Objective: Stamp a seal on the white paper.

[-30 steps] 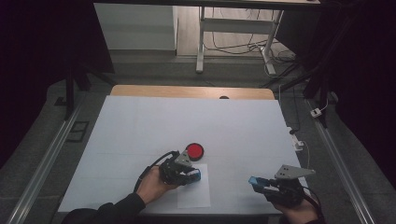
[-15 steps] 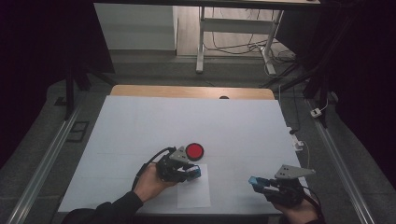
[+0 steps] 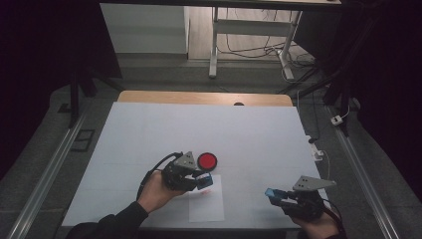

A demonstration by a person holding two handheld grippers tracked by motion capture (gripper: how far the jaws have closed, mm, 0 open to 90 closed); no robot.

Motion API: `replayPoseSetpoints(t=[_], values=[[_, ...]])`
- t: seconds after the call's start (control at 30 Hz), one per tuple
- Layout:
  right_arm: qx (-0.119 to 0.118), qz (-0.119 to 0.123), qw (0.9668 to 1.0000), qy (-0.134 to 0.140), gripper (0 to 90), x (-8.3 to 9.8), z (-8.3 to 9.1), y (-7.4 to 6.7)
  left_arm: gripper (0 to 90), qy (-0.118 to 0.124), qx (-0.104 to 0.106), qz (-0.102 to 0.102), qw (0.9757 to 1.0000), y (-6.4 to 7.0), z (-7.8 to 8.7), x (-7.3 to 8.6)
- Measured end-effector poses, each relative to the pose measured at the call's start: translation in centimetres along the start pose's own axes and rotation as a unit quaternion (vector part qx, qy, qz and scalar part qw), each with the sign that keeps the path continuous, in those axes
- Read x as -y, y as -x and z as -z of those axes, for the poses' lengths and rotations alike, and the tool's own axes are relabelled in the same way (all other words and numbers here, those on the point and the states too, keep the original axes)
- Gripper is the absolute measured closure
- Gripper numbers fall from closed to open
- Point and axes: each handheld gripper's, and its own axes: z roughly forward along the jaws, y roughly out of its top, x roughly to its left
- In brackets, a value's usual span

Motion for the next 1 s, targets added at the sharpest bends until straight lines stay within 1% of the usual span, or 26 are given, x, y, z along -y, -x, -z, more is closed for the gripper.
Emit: replayPoseSetpoints(t=[0.17,0.2,0.67,1.0], values=[[0.000,0.000,1.0000,0.000,67.6,0.0,0.0,0.0,69.7,0.010,0.002,-0.004,0.9999,0.0,0.6,-0.1],[0.000,0.000,1.0000,0.000,67.6,0.0,0.0,0.0,69.7,0.014,0.003,-0.002,0.9999,0.0,0.6,-0.1],[0.001,0.001,1.0000,0.000,67.6,0.0,0.0,0.0,69.7,0.048,0.025,-0.006,0.9985,-0.2,2.1,-0.3],[0.000,0.000,1.0000,-0.001,67.6,0.0,0.0,0.0,69.7,0.067,0.030,-0.020,0.9971,0.1,3.0,-0.6]])
